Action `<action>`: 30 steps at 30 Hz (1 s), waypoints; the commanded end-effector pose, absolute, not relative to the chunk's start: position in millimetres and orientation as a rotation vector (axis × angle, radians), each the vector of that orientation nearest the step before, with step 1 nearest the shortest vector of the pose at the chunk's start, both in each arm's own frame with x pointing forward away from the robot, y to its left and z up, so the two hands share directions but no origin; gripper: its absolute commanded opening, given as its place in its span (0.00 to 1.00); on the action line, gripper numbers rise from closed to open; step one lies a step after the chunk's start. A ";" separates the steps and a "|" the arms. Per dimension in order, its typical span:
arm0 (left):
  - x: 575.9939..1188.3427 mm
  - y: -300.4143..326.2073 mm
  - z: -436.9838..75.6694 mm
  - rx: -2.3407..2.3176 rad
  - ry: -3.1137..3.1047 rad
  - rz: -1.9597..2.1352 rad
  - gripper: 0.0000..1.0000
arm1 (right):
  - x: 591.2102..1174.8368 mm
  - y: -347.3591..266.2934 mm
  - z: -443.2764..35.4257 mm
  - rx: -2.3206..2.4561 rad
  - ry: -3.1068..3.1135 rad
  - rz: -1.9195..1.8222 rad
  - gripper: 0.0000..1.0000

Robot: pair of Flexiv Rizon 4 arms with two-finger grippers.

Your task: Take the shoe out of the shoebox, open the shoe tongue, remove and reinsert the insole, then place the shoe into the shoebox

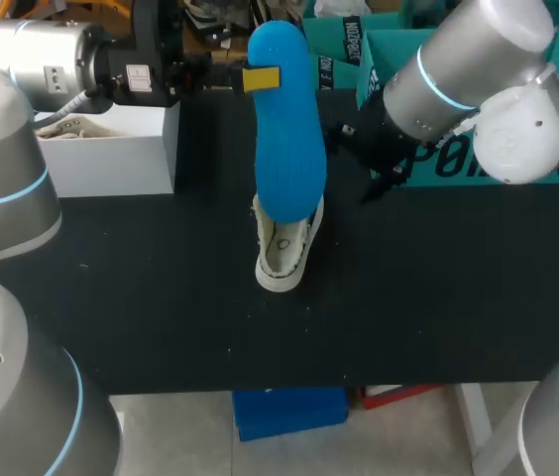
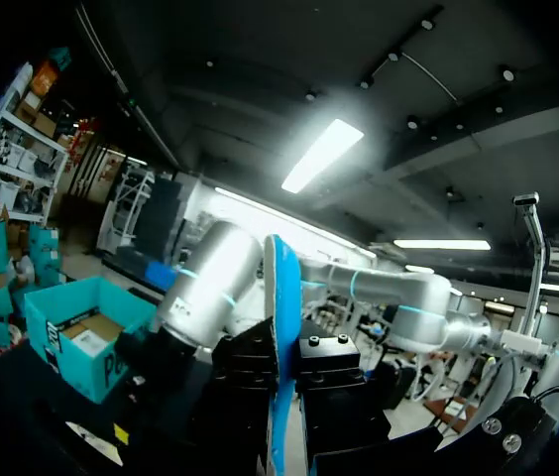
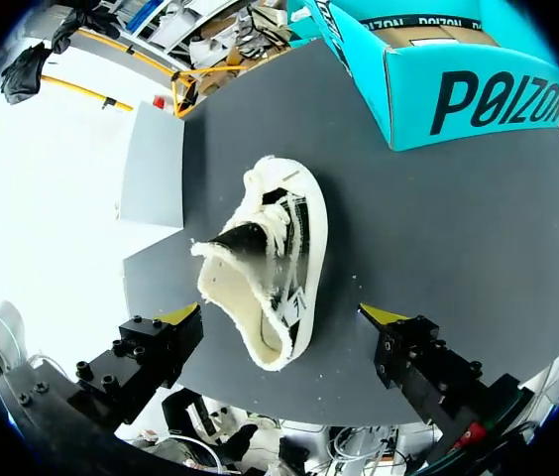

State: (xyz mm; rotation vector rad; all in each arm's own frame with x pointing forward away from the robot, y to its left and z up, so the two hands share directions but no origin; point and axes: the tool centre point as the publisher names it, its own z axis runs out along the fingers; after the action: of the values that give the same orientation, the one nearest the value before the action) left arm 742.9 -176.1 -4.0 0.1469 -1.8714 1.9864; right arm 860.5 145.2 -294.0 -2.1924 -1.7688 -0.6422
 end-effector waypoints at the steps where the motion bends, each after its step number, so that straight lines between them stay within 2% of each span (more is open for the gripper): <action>1: 742.1 -177.2 -5.2 0.149 -1.873 1.990 0.00 | 855.4 139.5 -294.8 -2.104 -1.624 -0.802 1.00; 14: 742.1 -177.2 -5.2 0.149 -1.873 1.990 0.00 | 865.2 130.5 -264.6 -1.804 -1.351 -1.152 1.00; 30: 742.1 -177.2 -5.2 0.149 -1.873 1.990 0.00 | 871.8 136.1 -239.2 -1.536 -1.218 -1.323 1.00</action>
State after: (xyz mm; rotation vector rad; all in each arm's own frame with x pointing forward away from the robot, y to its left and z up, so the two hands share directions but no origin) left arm 742.9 -176.1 -4.0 0.1469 -1.8714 1.9864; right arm 872.5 136.7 -236.9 -1.7463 -1.3705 -1.1468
